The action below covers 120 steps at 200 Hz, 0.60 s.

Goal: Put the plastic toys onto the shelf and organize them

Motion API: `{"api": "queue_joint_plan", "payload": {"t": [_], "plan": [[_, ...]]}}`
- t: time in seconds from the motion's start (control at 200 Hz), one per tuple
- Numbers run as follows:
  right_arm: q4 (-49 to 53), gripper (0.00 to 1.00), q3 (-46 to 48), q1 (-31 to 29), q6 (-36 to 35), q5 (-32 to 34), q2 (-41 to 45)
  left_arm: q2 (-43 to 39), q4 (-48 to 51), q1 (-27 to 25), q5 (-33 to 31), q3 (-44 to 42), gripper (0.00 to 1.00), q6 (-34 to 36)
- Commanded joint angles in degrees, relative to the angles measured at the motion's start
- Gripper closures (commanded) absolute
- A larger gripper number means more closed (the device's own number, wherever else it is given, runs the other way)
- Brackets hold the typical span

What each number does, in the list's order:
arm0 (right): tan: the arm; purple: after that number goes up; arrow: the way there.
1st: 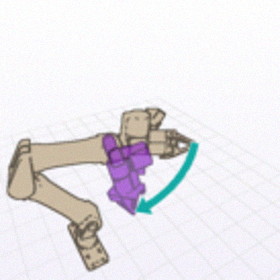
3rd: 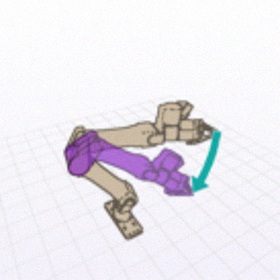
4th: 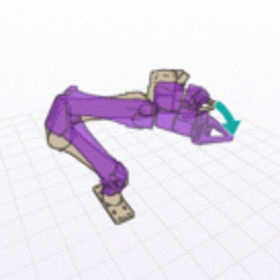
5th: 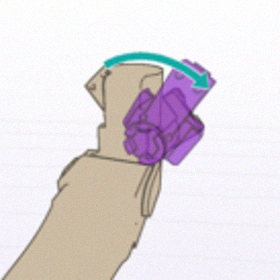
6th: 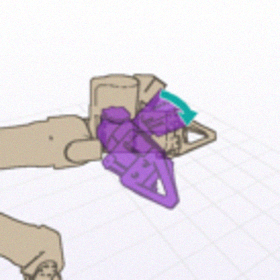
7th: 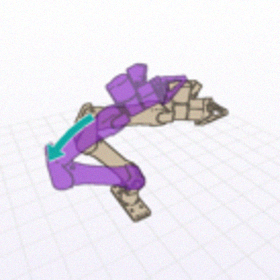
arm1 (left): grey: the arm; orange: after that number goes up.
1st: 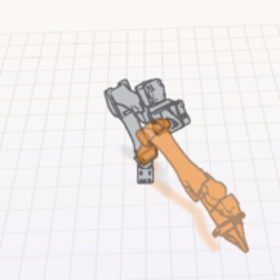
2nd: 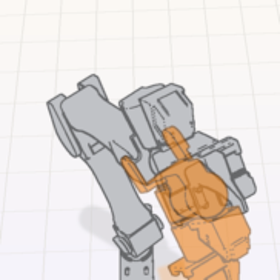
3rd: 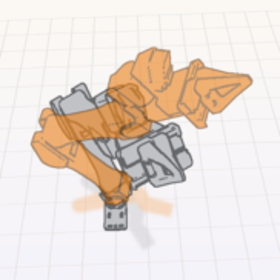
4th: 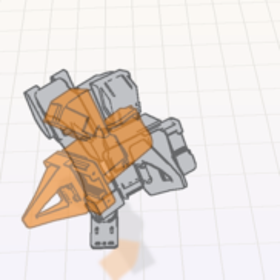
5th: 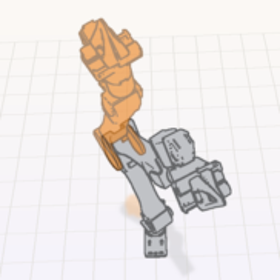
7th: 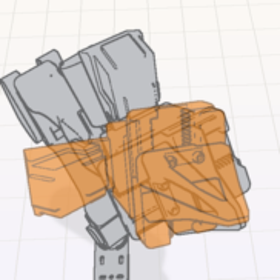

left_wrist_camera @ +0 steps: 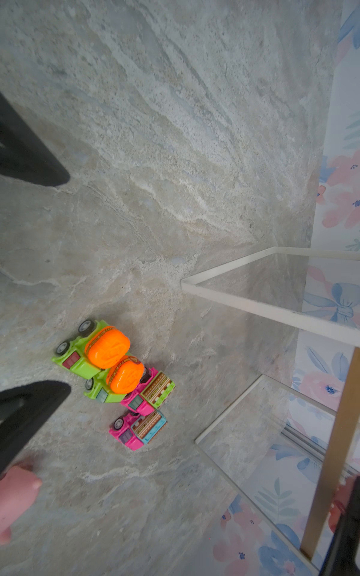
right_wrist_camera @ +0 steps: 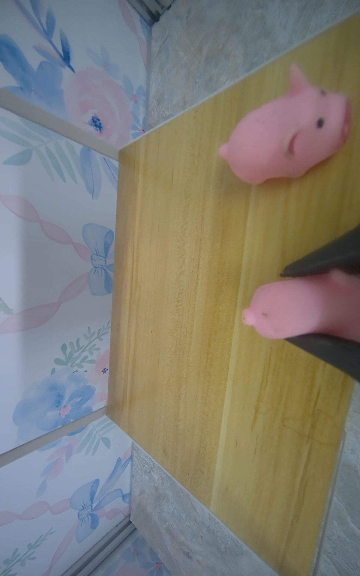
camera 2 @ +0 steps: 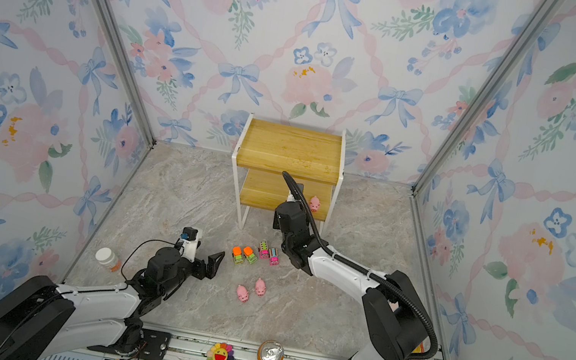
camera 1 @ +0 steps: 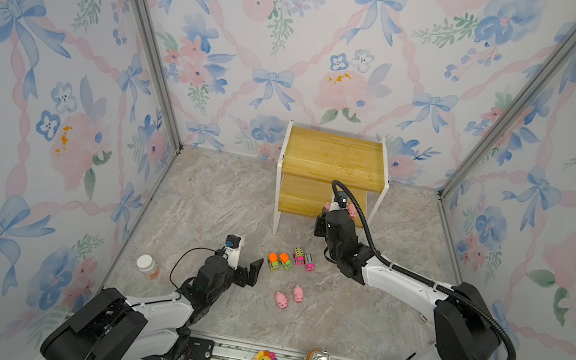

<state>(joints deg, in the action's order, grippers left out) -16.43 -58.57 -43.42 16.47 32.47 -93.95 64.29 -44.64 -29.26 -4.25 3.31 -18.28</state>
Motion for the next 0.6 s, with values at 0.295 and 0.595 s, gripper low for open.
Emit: {"api": "queue_joint_plan", "payload": {"t": [0.295,0.595], "plan": [[0.82,0.68,2.75,-0.64,-0.12,2.15,0.65,-0.63,0.24,-0.19,-0.45,0.07,0.02,0.35],[0.83,0.52,3.07,-0.94,-0.47,2.84,1.36,-0.84,0.26,-0.24,-0.54,-0.01,0.02,0.35]]}}
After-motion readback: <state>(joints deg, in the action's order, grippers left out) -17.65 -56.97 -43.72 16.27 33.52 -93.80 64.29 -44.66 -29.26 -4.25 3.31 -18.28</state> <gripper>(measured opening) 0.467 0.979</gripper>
